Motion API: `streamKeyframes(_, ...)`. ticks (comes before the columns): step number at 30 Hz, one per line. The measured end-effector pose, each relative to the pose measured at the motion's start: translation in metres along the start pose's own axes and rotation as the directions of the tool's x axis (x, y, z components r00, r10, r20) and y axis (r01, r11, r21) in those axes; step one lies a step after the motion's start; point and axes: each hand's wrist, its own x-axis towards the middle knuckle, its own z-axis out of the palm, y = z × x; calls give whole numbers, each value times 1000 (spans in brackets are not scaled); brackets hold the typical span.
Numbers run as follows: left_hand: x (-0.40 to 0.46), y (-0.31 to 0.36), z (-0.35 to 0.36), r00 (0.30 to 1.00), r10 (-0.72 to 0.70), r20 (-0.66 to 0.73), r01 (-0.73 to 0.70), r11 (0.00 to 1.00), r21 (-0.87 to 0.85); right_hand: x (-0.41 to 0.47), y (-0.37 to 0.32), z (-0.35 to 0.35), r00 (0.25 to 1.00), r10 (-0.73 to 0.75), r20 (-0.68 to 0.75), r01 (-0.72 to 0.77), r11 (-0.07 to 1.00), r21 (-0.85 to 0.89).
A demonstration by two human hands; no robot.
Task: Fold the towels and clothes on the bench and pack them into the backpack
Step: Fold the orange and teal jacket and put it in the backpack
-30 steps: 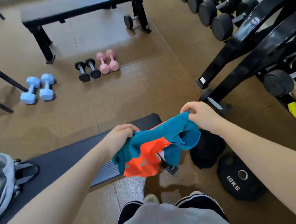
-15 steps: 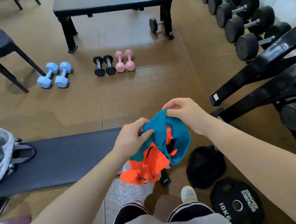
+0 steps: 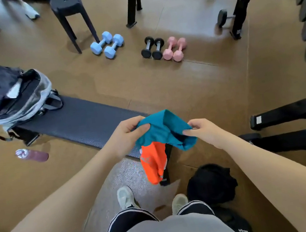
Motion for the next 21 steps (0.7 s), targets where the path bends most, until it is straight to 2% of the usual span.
streamKeyframes(2, -5, -3, 4, 998, -25, -53, 25, 1000, 3, 4, 11, -3, 999, 48, -5, -48, 988, -144)
streamKeyframes(4, -7, -7, 9, 994, -81, -73, 80, 997, -12, 7, 21, -4, 992, 110, -58, -118, 979, -163)
streamKeyframes(5, -7, -11, 13, 990, -117, -73, 116, 993, -15, 6, 24, -4, 982, 158, -99, -167, 982, -93)
streamKeyframes(7, -5, -19, 23, 983, -174, -58, 173, 985, -19, 3, 28, -7, 948, 266, -173, -236, 956, 176)
streamKeyframes(9, -1, -28, 34, 976, -217, -29, 217, 976, -15, -2, 30, -12, 921, 338, -193, -228, 870, 437)
streamKeyframes(11, 2, -34, 44, 971, -238, -20, 237, 971, -28, -10, 29, -23, 914, 346, -213, -174, 808, 563)
streamKeyframes(13, 7, -37, 49, 971, -229, -68, 223, 971, -86, -15, 28, -36, 926, 292, -239, -102, 804, 586)
streamKeyframes(15, 13, -38, 46, 959, -231, -164, 211, 969, -132, -9, 22, -47, 964, 140, -227, -8, 865, 501)
streamKeyframes(17, 18, -41, 35, 933, -238, -269, 216, 970, -108, 6, 8, -50, 970, -5, -245, 79, 952, 297)
streamKeyframes(19, 24, -52, 16, 902, -237, -360, 237, 971, -46, 38, -11, -44, 923, -153, -353, 156, 988, -21)
streamKeyframes(21, 33, -70, -6, 880, -259, -399, 304, 951, 53, 80, -31, -34, 890, -228, -395, 152, 965, -215)
